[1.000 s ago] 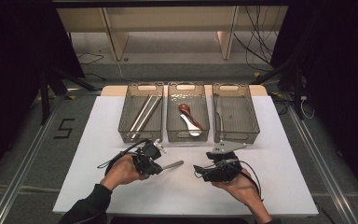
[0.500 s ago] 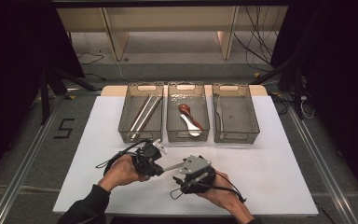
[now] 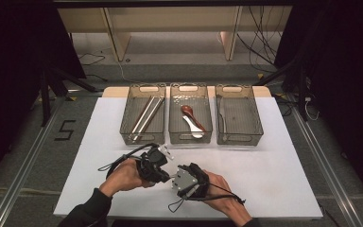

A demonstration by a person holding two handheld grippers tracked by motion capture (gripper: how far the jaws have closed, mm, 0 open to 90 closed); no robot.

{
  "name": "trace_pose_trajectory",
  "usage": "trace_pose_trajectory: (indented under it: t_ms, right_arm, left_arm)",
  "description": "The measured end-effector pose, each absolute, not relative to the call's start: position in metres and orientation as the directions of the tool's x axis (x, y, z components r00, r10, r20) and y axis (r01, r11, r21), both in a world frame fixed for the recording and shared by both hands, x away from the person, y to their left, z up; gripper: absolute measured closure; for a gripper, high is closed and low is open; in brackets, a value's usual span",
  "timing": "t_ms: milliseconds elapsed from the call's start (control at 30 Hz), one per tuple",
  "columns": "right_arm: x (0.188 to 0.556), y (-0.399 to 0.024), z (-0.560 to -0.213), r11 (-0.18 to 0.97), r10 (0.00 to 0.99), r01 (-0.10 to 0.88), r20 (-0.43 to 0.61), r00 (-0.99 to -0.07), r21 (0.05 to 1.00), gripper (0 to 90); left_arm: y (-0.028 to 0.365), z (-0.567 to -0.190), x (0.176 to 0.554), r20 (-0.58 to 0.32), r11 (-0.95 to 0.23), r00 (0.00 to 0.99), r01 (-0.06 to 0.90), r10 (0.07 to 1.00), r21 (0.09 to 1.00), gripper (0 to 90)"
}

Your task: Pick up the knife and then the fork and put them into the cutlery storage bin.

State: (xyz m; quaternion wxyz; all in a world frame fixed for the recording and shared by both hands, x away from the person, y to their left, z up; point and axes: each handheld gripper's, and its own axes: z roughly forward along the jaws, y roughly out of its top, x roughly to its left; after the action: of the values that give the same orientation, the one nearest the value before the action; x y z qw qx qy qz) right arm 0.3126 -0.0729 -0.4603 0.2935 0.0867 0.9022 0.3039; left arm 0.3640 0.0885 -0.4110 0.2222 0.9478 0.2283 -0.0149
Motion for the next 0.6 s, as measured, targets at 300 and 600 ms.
trace_pose_trajectory:
  t_ms: [300,600]
  right_arm:
    - [0.307,-0.072,-0.463,0.843,0.234,-0.122,-0.562,-0.793,0.523,70.0]
    - [0.302,-0.072,-0.464,0.868,0.147,-0.206,-0.630,-0.762,0.451,82.5]
  left_arm:
    - [0.089,-0.413,0.365,-0.163,-0.794,0.892,0.450,0.421,0.409,83.7]
    - [0.090,-0.414,0.366,-0.198,-0.782,0.886,0.463,0.420,0.416,83.5]
